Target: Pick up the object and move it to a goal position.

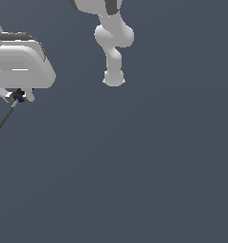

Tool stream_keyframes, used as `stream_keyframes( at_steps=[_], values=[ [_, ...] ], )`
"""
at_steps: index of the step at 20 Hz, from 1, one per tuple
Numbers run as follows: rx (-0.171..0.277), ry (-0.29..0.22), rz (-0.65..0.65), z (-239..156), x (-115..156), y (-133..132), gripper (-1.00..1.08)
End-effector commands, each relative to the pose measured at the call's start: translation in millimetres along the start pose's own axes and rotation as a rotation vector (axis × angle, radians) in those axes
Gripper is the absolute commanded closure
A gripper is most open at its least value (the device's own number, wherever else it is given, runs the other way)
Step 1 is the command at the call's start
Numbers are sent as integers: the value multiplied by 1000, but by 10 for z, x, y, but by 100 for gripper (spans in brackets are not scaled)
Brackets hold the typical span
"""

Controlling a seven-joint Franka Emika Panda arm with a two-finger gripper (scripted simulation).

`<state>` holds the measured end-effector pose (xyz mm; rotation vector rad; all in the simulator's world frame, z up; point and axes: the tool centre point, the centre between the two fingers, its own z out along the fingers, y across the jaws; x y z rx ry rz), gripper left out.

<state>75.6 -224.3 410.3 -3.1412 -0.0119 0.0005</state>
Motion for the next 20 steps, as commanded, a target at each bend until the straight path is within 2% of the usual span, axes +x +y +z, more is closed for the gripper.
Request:
stream_keyframes(
  at_steps=[1,20],
  values=[
    [0,0,-1,-87,-1,54,108],
    [0,0,0,-263,7,175,108]
  ],
)
